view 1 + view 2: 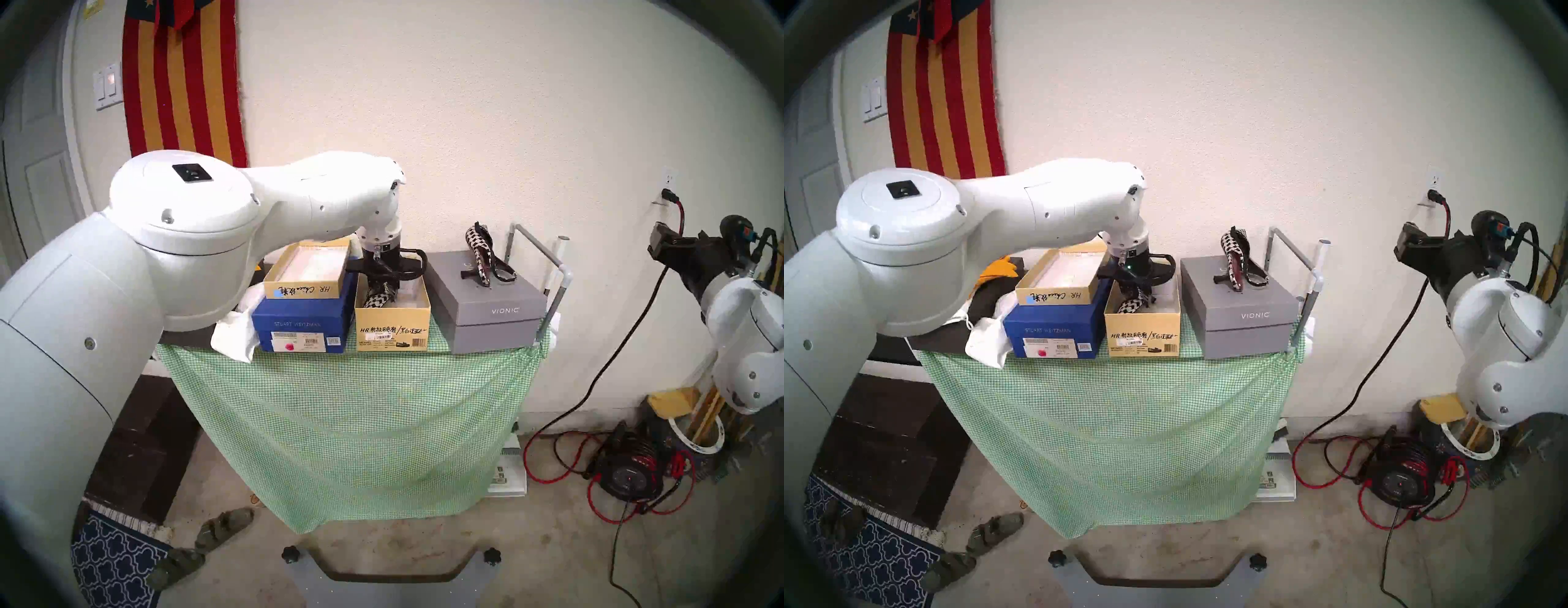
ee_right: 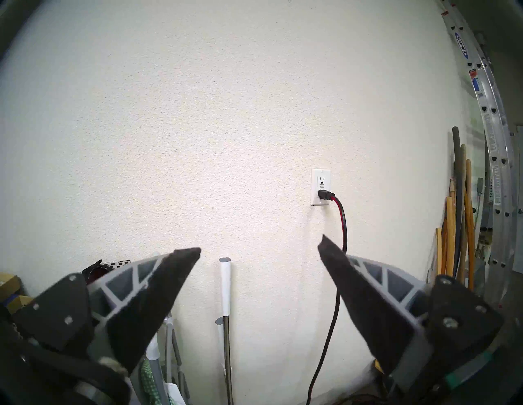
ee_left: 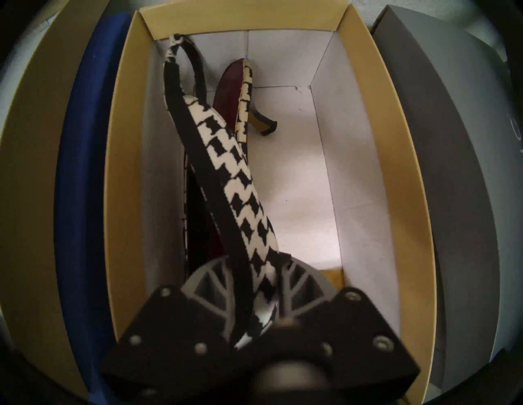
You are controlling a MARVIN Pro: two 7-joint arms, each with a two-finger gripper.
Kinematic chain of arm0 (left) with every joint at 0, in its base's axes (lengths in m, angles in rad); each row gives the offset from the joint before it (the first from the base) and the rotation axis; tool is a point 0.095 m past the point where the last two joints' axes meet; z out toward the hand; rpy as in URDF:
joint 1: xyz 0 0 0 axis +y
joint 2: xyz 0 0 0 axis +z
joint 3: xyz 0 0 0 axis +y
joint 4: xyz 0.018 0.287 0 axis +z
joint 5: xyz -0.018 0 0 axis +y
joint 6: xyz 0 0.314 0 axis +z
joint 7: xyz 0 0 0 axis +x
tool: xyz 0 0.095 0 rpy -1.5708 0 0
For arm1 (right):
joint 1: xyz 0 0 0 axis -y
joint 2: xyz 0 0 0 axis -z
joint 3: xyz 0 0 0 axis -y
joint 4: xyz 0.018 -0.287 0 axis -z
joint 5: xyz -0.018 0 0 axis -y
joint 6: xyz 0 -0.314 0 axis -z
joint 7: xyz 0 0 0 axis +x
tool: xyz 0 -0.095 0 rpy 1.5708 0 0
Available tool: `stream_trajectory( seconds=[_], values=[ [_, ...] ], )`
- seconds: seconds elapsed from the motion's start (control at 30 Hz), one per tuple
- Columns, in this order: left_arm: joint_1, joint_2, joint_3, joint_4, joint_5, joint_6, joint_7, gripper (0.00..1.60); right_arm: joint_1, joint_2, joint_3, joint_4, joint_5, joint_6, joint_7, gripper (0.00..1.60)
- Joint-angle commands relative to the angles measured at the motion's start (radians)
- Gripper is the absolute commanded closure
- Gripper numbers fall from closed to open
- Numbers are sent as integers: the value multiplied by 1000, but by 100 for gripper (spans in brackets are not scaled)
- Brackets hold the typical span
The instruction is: Take shoe out of the box
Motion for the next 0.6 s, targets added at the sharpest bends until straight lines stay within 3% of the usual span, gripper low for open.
stream_trajectory(
  seconds=[0.0, 0.57],
  values=[
    [-34, -24, -1, 36, 0, -1, 6, 160, 16, 23, -11, 2, -27, 1, -37, 0],
    [-103, -25, 2, 81, -16, -1, 15, 160, 46, 74, -44, 2, -111, 1, -56, 0]
  ],
)
